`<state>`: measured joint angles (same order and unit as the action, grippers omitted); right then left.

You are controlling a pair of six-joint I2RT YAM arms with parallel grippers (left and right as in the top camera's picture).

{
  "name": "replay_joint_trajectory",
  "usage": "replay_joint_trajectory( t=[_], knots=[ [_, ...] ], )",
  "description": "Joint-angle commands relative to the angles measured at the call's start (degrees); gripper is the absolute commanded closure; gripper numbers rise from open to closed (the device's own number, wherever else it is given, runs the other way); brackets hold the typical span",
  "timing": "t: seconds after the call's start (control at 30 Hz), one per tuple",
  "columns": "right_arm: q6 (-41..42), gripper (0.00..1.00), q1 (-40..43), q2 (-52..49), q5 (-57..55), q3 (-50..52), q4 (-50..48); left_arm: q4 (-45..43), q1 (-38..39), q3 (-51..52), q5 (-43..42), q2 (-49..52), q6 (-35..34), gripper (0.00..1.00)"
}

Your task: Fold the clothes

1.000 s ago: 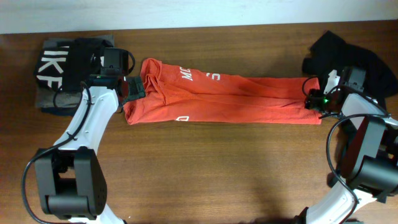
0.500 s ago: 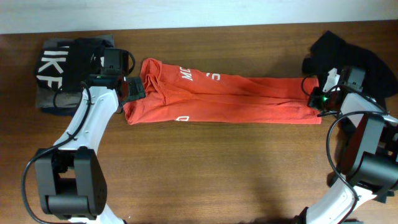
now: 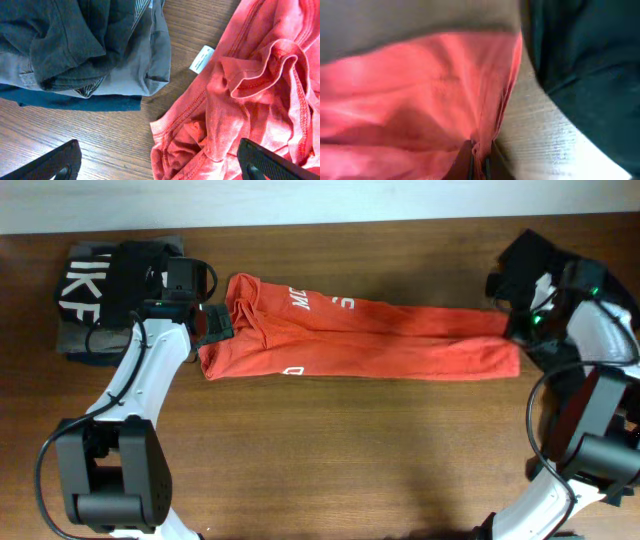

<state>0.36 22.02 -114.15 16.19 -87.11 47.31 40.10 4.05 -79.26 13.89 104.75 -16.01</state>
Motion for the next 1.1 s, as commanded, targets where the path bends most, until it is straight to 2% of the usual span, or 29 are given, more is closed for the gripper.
replay_joint_trajectory(
  t=[0.0, 0.23, 0.33, 0.63, 0.87, 1.07],
  knots=[
    [-1.01, 0.96, -1.6, 3.1, 2.91, -6.32, 4.24, 0.07, -0.11, -0.92, 0.26, 0.42, 0.72, 0.01],
    [-0.28, 0.96, -10.23, 3.1, 2.62, -8.44, 7.98, 0.09, -0.11, -0.92, 0.26, 0.42, 0.72, 0.01],
    [1.25, 0.96, -17.49, 3.1, 2.27, -8.44, 6.12, 0.04, -0.11, -0.92, 0.24, 0.42, 0.72, 0.01],
    [5.11, 0.96, -32.17, 2.99, -2.62, -8.41, 0.39, 0.04, -0.11, -0.92, 0.24, 0.42, 0.72, 0.01],
    [5.07, 0.96, -39.6, 0.04, -5.11, -8.37, -4.09, 0.04, -0.11, -0.92, 0.24, 0.42, 0.72, 0.01],
    [5.09, 0.95, -42.45, -3.76, -4.72, -8.37, -5.73, 0.04, -0.11, -0.92, 0.24, 0.42, 0.72, 0.01]
  ],
)
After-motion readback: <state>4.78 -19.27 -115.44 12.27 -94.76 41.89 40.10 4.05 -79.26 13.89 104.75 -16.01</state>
